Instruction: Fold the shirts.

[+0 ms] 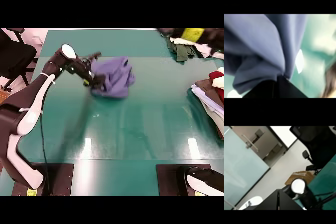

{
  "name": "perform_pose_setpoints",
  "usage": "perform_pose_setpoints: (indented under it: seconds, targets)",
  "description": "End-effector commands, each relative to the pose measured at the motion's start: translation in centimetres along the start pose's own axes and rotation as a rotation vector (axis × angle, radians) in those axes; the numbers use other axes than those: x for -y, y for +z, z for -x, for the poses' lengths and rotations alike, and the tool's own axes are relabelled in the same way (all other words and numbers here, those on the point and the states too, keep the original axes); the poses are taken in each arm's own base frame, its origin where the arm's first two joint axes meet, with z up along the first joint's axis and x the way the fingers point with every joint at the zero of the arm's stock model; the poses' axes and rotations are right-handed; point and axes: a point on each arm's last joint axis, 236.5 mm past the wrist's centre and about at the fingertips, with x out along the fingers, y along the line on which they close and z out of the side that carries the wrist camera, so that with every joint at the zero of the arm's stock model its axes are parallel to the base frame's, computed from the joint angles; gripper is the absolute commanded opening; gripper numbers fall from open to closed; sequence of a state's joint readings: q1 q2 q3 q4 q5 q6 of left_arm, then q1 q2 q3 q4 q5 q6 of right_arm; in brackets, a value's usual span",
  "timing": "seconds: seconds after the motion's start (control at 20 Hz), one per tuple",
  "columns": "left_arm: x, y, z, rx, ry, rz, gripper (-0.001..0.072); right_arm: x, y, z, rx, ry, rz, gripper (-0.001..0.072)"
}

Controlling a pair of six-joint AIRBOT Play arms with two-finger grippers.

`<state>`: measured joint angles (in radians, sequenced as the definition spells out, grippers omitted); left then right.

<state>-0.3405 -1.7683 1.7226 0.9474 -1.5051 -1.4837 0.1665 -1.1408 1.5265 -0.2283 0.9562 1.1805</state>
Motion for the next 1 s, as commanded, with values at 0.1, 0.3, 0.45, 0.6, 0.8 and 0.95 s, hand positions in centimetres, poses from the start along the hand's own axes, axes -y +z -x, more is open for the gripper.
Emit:
perform_pose_setpoints:
  seconds: [0.1, 0.3, 0.45, 0.6, 0.8, 0.95]
  targets:
    - [0.8, -13.9, -2.0, -0.154, 0.154, 0.002, 0.0019, 2.7, -0.6, 2.8, -0.080, -0.048, -0.007, 0.0022]
    - [3.2, -21.7, -2.1, -0.361, 0.032, 0.043, 0.0020, 8.5, -7.8, 2.3, -0.375, -0.170, -0.081, 0.0022]
    - [3.8, -22.4, -2.2, -0.255, 0.004, 0.026, 0.0021, 13.1, -13.2, 1.4, -0.540, -0.253, -0.182, 0.0114]
    - [5.5, -21.0, -1.8, -0.146, -0.057, -0.017, 0.0460, 18.3, -20.5, 1.9, -0.643, -0.348, -0.318, 0.0219]
    - [7.9, -19.1, 2.0, -0.040, -0.087, -0.079, 0.0598, 23.2, -30.7, 7.7, -0.666, -0.517, -0.574, 0.0512]
    - [6.8, -14.7, 6.7, 0.253, 0.000, -0.108, 0.0598, 25.5, -35.0, 11.3, -0.558, -0.643, -0.680, 0.0519]
